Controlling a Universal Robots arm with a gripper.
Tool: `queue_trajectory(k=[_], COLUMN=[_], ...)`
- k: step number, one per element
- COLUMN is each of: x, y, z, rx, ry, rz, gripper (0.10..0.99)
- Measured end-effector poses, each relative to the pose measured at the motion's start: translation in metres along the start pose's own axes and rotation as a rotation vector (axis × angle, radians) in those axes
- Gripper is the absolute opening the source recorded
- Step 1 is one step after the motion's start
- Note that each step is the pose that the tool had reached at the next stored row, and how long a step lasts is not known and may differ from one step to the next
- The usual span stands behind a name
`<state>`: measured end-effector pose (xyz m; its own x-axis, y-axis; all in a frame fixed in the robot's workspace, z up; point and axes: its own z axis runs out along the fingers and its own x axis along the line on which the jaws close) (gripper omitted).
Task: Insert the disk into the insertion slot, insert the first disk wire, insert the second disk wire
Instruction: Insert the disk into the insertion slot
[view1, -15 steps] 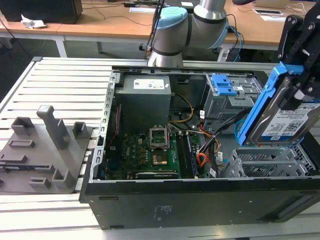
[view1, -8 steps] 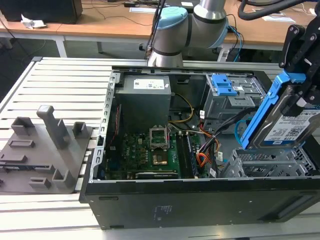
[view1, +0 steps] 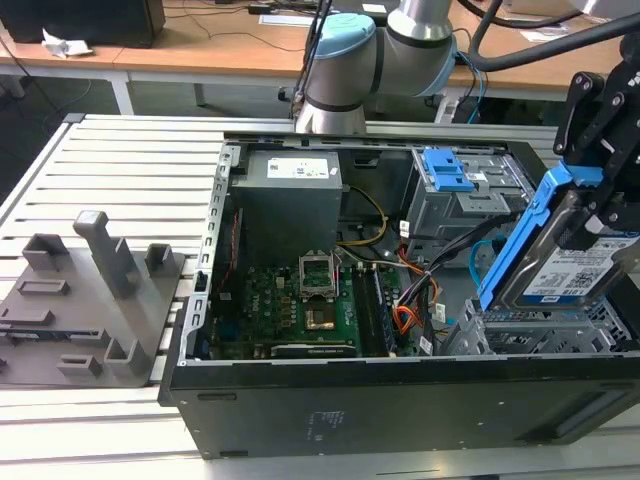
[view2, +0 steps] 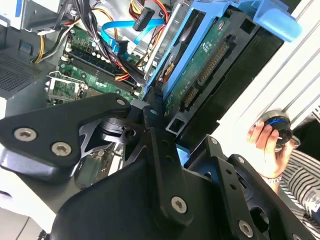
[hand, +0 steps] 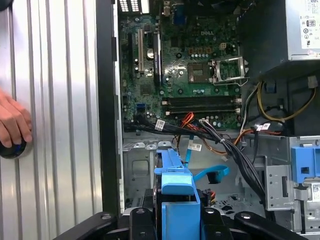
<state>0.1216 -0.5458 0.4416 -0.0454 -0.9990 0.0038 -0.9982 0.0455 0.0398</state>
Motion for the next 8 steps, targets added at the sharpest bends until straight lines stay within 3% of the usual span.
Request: queue_trajectory(k=[3,8], x=[0.0,-0.0001], y=[-0.0002,-0.0009], z=[0.0058,0.0222], rx=[0.0,0.0], ry=[0.0003,0.0004], rz=[-0.009,-0.009], gripper=[0.365,0.365])
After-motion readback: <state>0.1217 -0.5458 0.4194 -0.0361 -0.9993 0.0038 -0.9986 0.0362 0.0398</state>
